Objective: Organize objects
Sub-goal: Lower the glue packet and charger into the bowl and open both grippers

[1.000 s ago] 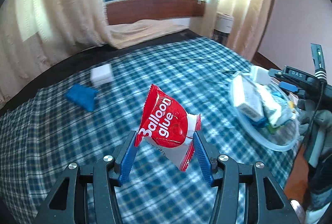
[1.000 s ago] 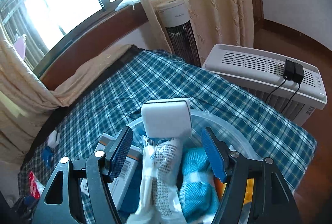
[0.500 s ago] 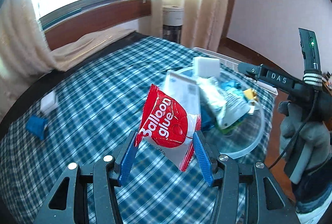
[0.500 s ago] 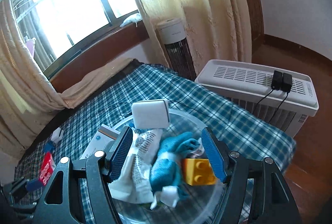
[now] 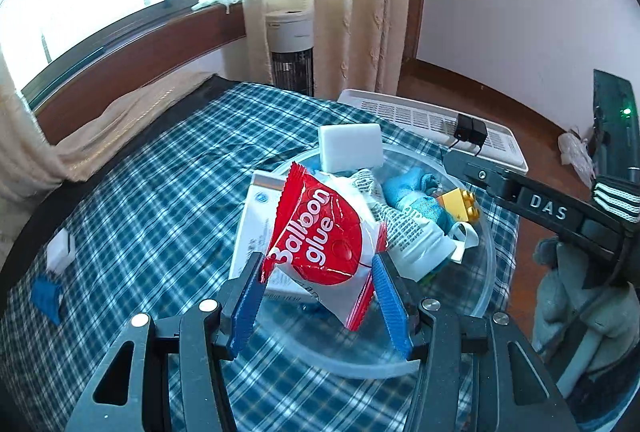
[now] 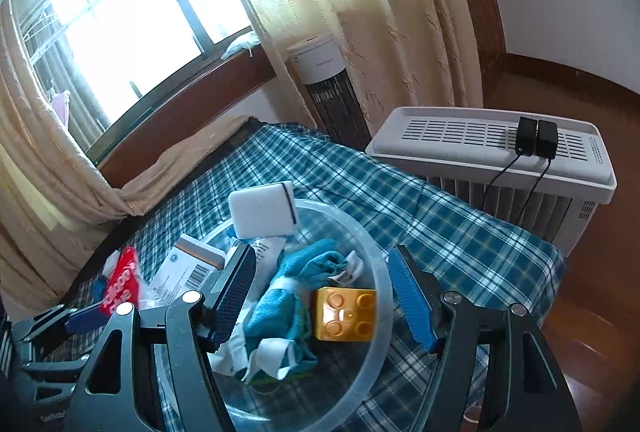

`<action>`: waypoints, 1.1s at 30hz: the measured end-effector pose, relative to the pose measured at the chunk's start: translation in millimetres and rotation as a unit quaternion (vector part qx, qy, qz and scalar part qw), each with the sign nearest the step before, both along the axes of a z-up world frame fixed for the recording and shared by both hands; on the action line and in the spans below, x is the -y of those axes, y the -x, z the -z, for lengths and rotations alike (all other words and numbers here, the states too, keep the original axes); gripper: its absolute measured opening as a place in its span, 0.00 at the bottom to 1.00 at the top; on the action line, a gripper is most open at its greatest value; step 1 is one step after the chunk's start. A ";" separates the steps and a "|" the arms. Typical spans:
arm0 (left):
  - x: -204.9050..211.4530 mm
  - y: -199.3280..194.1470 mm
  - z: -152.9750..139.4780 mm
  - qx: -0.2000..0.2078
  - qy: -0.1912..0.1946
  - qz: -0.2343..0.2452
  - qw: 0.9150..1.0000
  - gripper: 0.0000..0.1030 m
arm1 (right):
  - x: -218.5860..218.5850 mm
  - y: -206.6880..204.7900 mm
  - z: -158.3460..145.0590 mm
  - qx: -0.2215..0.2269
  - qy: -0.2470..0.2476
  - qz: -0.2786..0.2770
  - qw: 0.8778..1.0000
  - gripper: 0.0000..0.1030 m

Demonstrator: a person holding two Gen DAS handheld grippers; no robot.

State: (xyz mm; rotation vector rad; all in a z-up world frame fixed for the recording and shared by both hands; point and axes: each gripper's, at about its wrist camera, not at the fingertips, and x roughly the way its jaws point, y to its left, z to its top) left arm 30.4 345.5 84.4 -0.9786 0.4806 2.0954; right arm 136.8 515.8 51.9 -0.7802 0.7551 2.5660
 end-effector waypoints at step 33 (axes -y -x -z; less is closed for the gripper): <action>16.6 -18.4 4.5 0.017 -0.005 0.020 1.000 0.56 | 13.0 -7.7 0.1 -0.008 0.012 -0.005 1.000 0.68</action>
